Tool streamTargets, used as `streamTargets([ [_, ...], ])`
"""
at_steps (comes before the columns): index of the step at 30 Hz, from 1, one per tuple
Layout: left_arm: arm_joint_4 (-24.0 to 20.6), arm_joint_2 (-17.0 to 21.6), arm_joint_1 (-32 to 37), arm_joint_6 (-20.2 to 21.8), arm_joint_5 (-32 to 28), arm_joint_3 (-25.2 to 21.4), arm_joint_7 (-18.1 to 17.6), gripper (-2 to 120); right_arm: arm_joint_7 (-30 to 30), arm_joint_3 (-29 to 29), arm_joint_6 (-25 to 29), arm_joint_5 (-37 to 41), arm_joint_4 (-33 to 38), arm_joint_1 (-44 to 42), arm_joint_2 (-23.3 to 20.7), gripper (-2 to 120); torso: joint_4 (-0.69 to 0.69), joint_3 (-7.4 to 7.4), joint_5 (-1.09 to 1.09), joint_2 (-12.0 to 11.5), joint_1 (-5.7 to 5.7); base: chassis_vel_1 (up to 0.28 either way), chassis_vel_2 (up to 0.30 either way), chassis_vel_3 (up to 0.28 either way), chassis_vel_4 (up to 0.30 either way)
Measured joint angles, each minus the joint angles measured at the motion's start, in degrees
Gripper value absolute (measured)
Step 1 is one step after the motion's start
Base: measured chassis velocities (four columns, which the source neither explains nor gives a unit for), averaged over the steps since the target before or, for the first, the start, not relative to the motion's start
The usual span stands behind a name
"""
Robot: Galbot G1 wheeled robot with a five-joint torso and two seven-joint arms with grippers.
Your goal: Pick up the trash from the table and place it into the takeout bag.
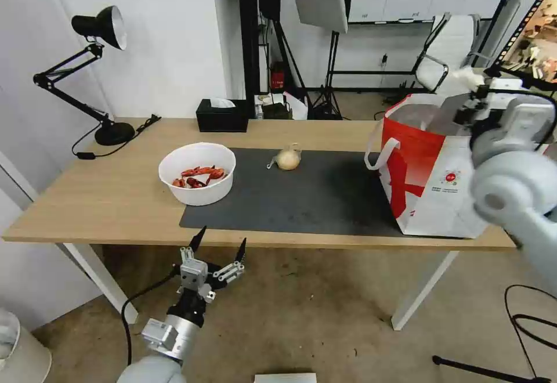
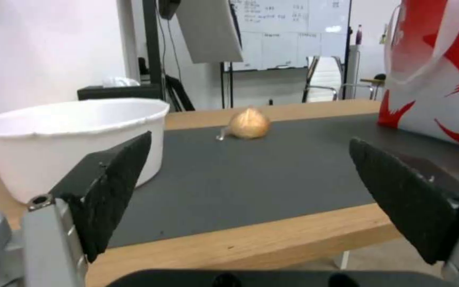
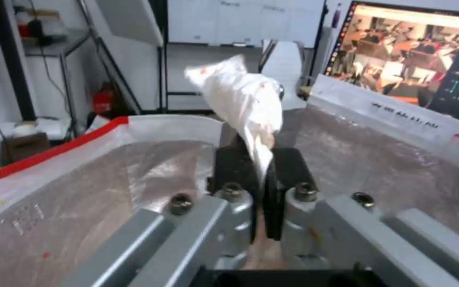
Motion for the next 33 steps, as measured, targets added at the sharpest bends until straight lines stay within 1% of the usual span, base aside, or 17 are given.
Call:
streamTargets([
  [2,-0.67,0.05,0.67,0.07,0.18,-0.22,0.13,100,0.11,0.0,-0.97,1.12,0.05,0.12,-0.21,17,0.01,0.0,0.0,0.0,-0.01,0.0,0.0,0.0,0.0],
  [4,-0.87,0.07,0.92,0.08,0.18,-0.4,0.12,100,0.18,-0.04,-1.25,1.22,0.06,0.14,-0.27,20,0.01,0.0,0.0,0.0,-0.01,0.0,0.0,0.0,0.0],
  [7,-1.54,-0.15,1.19,0.24,0.16,-0.64,0.12,100,0.24,-0.18,-1.62,1.27,0.05,0.21,-0.49,35,0.01,0.0,0.0,0.0,0.0,0.0,0.0,0.0,0.0],
  [8,-1.54,-0.15,1.19,0.24,0.16,-0.64,0.12,100,0.24,-0.18,-1.62,1.27,0.05,0.21,-0.49,35,0.01,0.0,0.0,0.0,0.0,0.0,0.0,0.0,0.0],
  [12,-2.09,-0.74,1.39,0.33,0.41,-0.65,0.12,100,0.19,-0.64,-1.64,1.15,-0.26,0.62,-1.3,53,0.0,0.0,-0.01,0.0,0.0,0.0,0.0,0.0,0.0],
  [13,-2.09,-0.74,1.39,0.33,0.41,-0.65,0.12,100,0.19,-0.64,-1.64,1.15,-0.26,0.62,-1.3,53,0.0,0.0,-0.01,0.0,0.0,0.0,0.0,0.0,0.0],
  [14,-2.2,-0.81,1.51,0.34,0.48,-0.7,0.12,100,0.09,-0.8,-1.64,1.14,-0.27,0.81,-1.43,60,0.0,0.0,-0.02,0.0,0.0,0.0,0.0,0.0,0.0],
  [17,-2.51,-1.0,1.66,0.34,0.61,-0.77,0.12,100,-0.54,-0.91,-1.39,1.22,0.11,0.75,-1.59,68,0.0,0.0,-0.01,0.0,0.0,0.0,0.0,0.0,0.0],
  [20,-2.87,-1.22,1.71,0.34,0.76,-0.77,0.12,100,-4.47,-0.09,1.29,1.5,1.28,-0.7,-1.83,76,0.01,0.0,-0.02,0.0,0.0,0.0,0.0,0.0,0.0],
  [21,-3.03,-1.32,1.72,0.33,0.91,-0.75,0.12,100,-10.96,1.5,5.79,1.55,2.97,-3.59,-2.24,83,0.01,0.0,-0.02,0.0,0.0,0.0,0.0,0.0,0.0],
  [23,-3.05,-1.46,1.68,0.29,1.07,-0.76,0.12,100,-19.64,4.3,11.97,1.03,5.87,-8.45,-2.56,92,0.0,0.0,-0.01,0.0,0.0,0.0,0.0,0.0,0.0],
  [24,-3.05,-1.46,1.68,0.29,1.07,-0.76,0.12,100,-19.64,4.3,11.97,1.03,5.87,-8.45,-2.56,92,0.0,0.0,-0.01,0.0,0.0,0.0,0.0,0.0,0.0],
  [26,-3.05,-1.81,1.63,0.04,1.1,-0.9,0.08,100,-25.08,6.36,16.86,-0.23,8.83,-12.85,-2.46,99,0.0,0.0,-0.03,0.0,-0.01,0.0,0.0,0.0,0.0],
  [28,-3.05,-1.95,1.63,-0.05,1.11,-0.98,0.06,100,-26.64,7.44,18.63,-1.05,10.07,-14.98,-2.08,100,0.0,0.0,-0.02,0.0,-0.01,0.0,0.0,0.0,0.0],
  [31,-3.01,-2.44,1.83,-0.75,1.11,-1.36,0.0,100,-32.42,11.66,24.39,-10.36,13.36,-25.74,0.27,100,0.01,0.0,-0.03,0.0,0.0,0.0,0.0,0.0,0.0],
  [32,-3.01,-2.44,1.83,-0.75,1.11,-1.36,0.0,100,-32.42,11.66,24.39,-10.36,13.36,-25.74,0.27,100,0.01,0.0,-0.03,0.0,0.0,0.0,0.0,0.0,0.0],
  [33,-2.89,-2.63,2.09,-1.26,1.1,-1.65,-0.01,100,-33.79,12.41,26.3,-13.86,13.79,-29.36,1.56,100,0.0,0.0,-0.02,0.0,0.0,0.0,0.0,0.0,0.0],
])
